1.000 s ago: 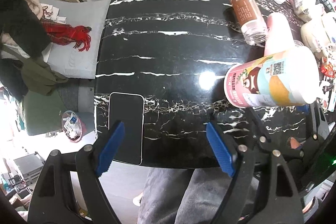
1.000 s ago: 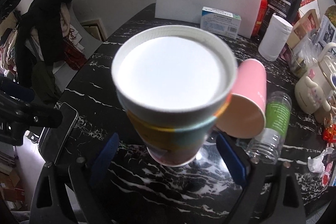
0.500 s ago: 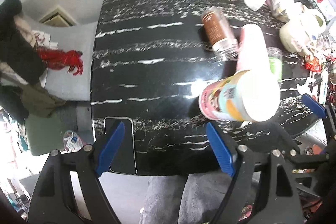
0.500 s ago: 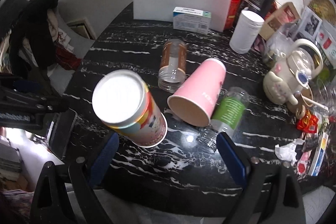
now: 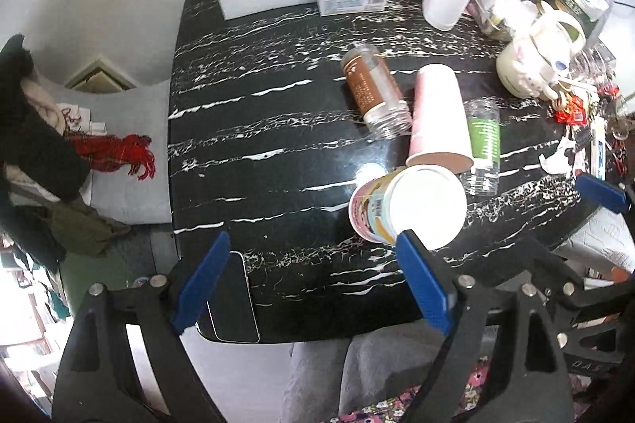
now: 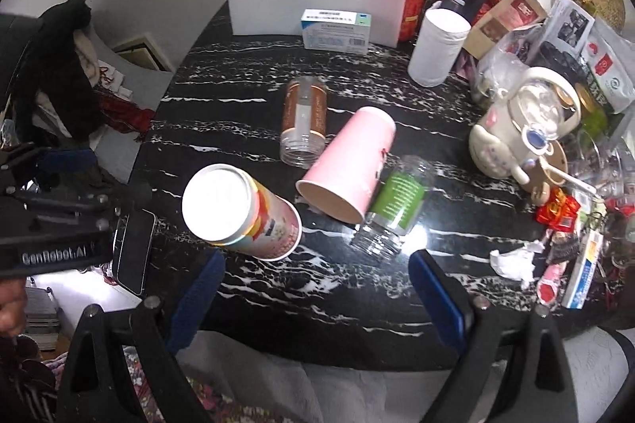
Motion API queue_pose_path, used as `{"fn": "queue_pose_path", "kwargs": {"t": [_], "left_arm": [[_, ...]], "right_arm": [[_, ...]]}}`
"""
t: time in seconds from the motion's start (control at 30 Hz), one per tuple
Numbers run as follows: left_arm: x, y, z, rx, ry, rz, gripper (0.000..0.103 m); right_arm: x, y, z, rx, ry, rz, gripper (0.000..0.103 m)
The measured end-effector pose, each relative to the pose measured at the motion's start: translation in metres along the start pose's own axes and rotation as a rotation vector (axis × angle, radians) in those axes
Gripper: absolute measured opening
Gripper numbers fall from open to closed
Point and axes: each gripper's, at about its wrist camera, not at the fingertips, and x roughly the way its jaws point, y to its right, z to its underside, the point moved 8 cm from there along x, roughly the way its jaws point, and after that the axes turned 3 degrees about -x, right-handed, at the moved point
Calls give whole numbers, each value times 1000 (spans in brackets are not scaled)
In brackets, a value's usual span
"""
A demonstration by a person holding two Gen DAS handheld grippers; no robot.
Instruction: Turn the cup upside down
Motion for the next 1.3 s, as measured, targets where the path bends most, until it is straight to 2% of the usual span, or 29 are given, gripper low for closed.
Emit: {"fn": "queue_pose_path", "kwargs": {"t": [0.47,1.3], "left_arm": [[-2,13,-4,32,3,16,86],[5,19,-8,47,-14,31,86]], "right_arm": [[2,12,0,66,-73,12,94],[11,18,4,100,-119,-4,94]]}}
